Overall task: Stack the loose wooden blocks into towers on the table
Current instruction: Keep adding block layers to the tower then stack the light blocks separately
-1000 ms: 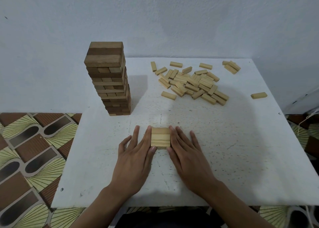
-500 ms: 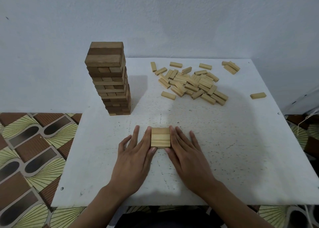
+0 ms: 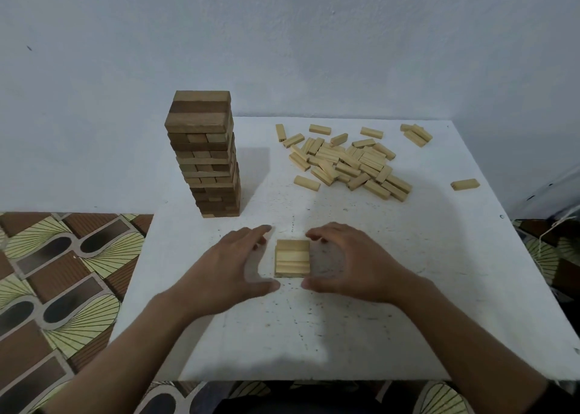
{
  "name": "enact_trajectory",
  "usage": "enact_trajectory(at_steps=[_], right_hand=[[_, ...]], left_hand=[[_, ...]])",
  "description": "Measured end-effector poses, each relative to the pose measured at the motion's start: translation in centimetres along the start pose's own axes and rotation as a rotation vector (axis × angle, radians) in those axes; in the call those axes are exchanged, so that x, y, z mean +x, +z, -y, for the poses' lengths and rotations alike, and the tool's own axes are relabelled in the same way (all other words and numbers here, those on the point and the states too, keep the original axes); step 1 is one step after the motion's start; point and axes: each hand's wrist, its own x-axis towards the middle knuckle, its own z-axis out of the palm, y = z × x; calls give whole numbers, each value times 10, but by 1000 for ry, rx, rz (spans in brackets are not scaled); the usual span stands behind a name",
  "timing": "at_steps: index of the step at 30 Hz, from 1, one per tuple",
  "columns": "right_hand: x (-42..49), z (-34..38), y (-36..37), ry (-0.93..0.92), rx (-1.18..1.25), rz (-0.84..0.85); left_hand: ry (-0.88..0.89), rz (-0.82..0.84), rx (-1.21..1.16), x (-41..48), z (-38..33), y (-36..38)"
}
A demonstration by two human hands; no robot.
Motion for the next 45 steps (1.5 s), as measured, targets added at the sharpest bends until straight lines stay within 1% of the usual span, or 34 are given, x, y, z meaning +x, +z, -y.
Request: enact_trajectory(at_steps=[3,6,12,20,27,36,45], right_hand=[[10,11,-9,-14,-86,117],[19,18,-7,-28,-166,148],[31,20,1,-43,-236,112],[32,21,8,-36,-266,66],[33,27,7,-12,-248,84],[35,31,5,-24,-270,114],[35,31,6,-25,-280,94]], left_hand=[[-6,31,-9,13,-5,-6],[0,84,17,20,-12,-8],[22,80,130,30,-21,-7],[16,73,202,36,-31,-7],[-14,63,209,40,-34,-6],[15,60,252,42,-38,-6],[38,66,175,42,-34,-5]])
